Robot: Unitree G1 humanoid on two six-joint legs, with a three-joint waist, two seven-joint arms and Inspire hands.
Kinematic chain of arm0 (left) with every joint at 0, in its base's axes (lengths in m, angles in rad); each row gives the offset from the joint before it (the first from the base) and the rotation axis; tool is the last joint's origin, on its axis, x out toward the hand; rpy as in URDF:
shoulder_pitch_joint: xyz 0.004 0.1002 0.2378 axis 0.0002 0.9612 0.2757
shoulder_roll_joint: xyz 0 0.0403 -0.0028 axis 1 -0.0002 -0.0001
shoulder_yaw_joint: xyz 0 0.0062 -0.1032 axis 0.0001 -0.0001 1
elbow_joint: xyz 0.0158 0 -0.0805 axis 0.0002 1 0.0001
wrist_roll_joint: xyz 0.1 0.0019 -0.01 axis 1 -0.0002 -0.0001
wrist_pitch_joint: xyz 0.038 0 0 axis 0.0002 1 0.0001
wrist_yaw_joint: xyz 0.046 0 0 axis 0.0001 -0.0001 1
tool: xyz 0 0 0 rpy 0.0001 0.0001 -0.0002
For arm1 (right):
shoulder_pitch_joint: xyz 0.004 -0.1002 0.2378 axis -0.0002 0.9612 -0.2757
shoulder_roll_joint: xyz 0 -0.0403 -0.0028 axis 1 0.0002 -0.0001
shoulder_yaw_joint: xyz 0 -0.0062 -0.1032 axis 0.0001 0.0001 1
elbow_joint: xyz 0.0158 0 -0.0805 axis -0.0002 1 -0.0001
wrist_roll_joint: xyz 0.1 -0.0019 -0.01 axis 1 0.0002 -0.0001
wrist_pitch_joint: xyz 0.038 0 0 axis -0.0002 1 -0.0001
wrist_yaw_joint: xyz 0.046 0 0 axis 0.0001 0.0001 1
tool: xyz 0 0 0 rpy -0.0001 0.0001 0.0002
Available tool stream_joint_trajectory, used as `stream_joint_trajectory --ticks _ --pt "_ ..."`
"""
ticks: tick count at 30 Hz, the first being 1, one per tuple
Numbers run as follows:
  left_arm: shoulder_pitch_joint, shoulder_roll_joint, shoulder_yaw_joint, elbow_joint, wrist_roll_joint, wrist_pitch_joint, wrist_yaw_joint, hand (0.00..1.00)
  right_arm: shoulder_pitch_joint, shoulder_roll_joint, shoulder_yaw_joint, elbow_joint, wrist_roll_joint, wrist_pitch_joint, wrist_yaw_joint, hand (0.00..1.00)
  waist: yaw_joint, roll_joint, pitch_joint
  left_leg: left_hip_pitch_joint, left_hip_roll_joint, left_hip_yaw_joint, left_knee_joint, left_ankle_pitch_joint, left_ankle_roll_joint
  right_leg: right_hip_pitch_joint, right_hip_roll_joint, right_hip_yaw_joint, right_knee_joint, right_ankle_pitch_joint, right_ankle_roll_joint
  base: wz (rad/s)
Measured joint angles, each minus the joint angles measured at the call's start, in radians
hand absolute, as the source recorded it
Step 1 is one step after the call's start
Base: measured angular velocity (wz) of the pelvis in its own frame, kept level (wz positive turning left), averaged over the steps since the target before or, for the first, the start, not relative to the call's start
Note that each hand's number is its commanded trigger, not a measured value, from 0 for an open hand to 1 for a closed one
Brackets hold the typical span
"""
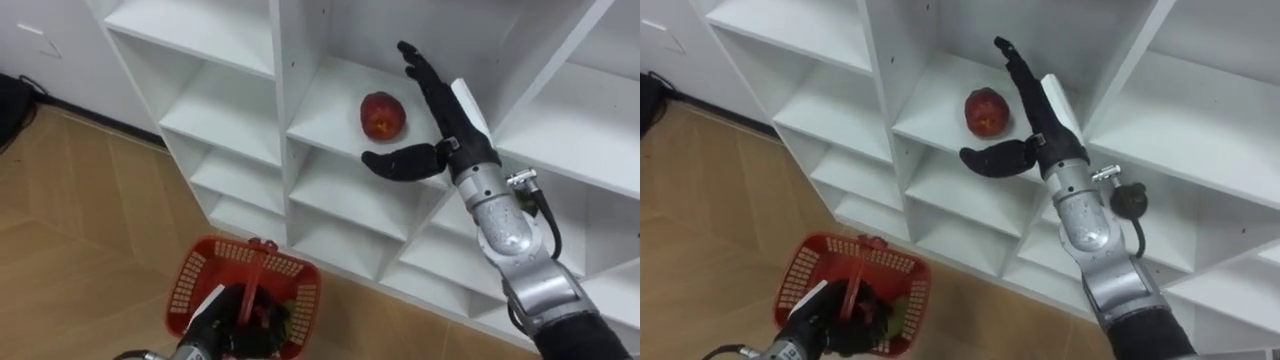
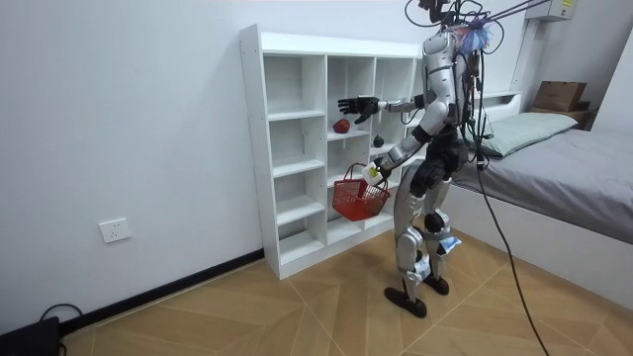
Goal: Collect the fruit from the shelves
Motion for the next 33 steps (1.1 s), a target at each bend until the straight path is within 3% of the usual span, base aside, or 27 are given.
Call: stream_joint_trajectory --ticks 12,15,33 --pt "-0.022 0.000 -0.002 0.002 -0.006 0.010 0.000 1.00 -0.104 0.002 0.005 0.141 -0.001 0.000 -0.051 0.00 0.018 -0.008 0.0078 -0.050 0.001 0.004 0.008 0.001 0.002 -0.056 -0.004 -0.001 0.021 0.000 0.000 0.00" --pt "-0.028 0.000 -0.002 0.010 -0.006 0.010 0.000 1.00 -0.142 0.002 0.005 0.194 0.000 -0.001 -0.062 0.00 0.020 -0.008 0.0169 -0.067 -0.001 0.004 0.013 0.003 0.004 -0.074 -0.008 -0.001 0.034 0.000 0.000 0.00" --pt "-0.061 -0.003 -0.018 0.031 -0.006 0.017 0.002 1.00 -0.181 -0.016 0.002 0.234 0.049 0.000 -0.093 0.00 0.022 -0.009 0.0181 -0.118 -0.006 0.003 0.024 0.011 0.009 -0.126 -0.013 -0.001 0.050 0.000 0.001 0.00"
